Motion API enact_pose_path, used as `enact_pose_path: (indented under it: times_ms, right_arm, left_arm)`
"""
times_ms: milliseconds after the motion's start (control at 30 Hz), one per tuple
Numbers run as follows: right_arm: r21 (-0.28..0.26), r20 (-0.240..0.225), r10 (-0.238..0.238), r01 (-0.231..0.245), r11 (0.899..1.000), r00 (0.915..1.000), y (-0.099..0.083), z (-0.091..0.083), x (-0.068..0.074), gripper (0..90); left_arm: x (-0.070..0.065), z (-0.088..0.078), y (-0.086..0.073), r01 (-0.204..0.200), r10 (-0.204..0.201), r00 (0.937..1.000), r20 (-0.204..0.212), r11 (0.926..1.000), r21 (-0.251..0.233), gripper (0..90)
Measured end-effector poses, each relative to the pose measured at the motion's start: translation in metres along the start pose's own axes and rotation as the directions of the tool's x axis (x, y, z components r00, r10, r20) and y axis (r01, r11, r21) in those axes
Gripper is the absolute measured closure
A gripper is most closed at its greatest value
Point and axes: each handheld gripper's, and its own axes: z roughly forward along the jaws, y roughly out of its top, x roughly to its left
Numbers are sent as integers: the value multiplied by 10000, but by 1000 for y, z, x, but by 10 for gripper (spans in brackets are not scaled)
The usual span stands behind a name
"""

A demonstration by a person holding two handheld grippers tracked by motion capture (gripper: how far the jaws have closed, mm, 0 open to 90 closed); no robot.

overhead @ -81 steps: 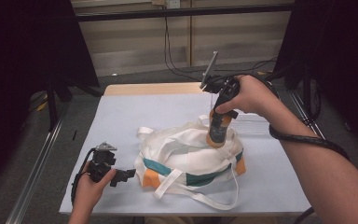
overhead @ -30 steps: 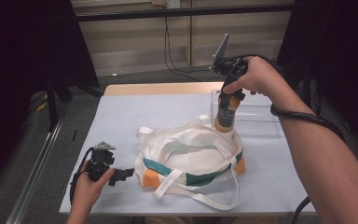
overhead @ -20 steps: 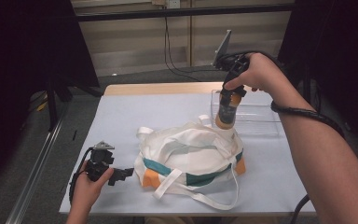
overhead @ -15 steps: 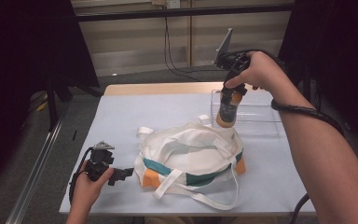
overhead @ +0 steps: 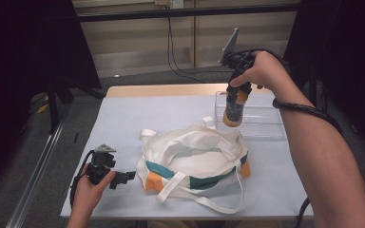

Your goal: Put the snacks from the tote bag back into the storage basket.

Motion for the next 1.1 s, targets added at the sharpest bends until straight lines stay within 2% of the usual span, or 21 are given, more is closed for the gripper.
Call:
enact_pose_path:
  times_ms: [33, 167, 267, 333, 367, 500, 567, 600, 700, 733, 833, 900, 933, 967, 1000, 1033, 1100]
  right_arm:
    - [0, 29, 30, -30, 10000, 10000, 1, 0, 0, 305]
    - [-71, 9, 74, -74, 9999, 10000, 5, 1, -1, 305]
    - [-74, 34, 65, -65, 10000, 10000, 9, 3, -1, 305]
    - [-12, 109, 58, -57, 10000, 9999, 11, 3, -1, 305]
    - [-98, 121, -64, 65, 9999, 9999, 12, 4, -2, 306]
    - [-42, 61, 29, -29, 10000, 10000, 15, 5, -3, 305]
    - [-96, 167, -121, 122, 9999, 9998, 16, 6, -5, 305]
    - [-77, 143, -42, 43, 10000, 9999, 16, 6, -5, 305]
    - [-36, 105, 39, -38, 10000, 9999, 18, 7, -7, 305]
    - [-11, 135, 19, -19, 10000, 9999, 18, 8, -7, 305]
    - [-51, 161, -54, 55, 10000, 9999, 19, 12, -9, 305]
    - [37, 131, 153, -153, 9999, 9998, 20, 13, -9, 305]
    - [-12, 167, -19, 19, 10000, 9999, 21, 14, -10, 305]
    - [79, 150, 89, -90, 9999, 9998, 22, 14, -9, 305]
    - [-31, 196, -96, 97, 9999, 9998, 22, 15, -10, 305]
    - [49, 172, 22, -23, 10000, 9998, 23, 15, -9, 305]
    - [-17, 222, -53, 53, 10000, 9997, 24, 16, -10, 306]
  left_arm:
    - [0, 1, 0, -27, 26, 9999, -151, 10000, -61, 38]
    - [2, 0, -1, -4, 4, 10000, -43, 10000, 31, 39]
    - [2, 0, 0, -4, 2, 9999, -155, 9999, -125, 38]
    - [1, -1, 0, 135, -139, 9998, -164, 9996, -263, 38]
    - [1, -2, 0, 111, -116, 9997, -196, 9997, -228, 38]
    - [1, -2, 0, 98, -101, 9999, -118, 9996, -277, 38]
    - [1, -2, 0, 95, -97, 9999, -76, 9997, -223, 38]
    - [1, -2, 0, 108, -115, 9997, -213, 9995, -296, 38]
    - [2, -4, 0, -16, 14, 9999, -148, 9999, -142, 38]
    - [1, -3, 0, 23, -31, 9996, -296, 9996, -276, 38]
    - [1, -4, 0, 29, -36, 9997, -246, 9997, -252, 38]
    - [1, -4, 0, 29, -35, 9997, -230, 9997, -246, 38]
    - [1, -4, 0, 33, -38, 9997, -234, 9997, -245, 38]
    - [1, -4, 0, 28, -34, 9997, -232, 9997, -245, 39]
    - [1, -4, 0, 43, -50, 9997, -240, 9996, -297, 38]
    - [1, -4, 0, 22, -28, 9997, -235, 9997, -249, 39]
    - [0, -4, 0, 52, -59, 9998, -212, 9994, -329, 39]
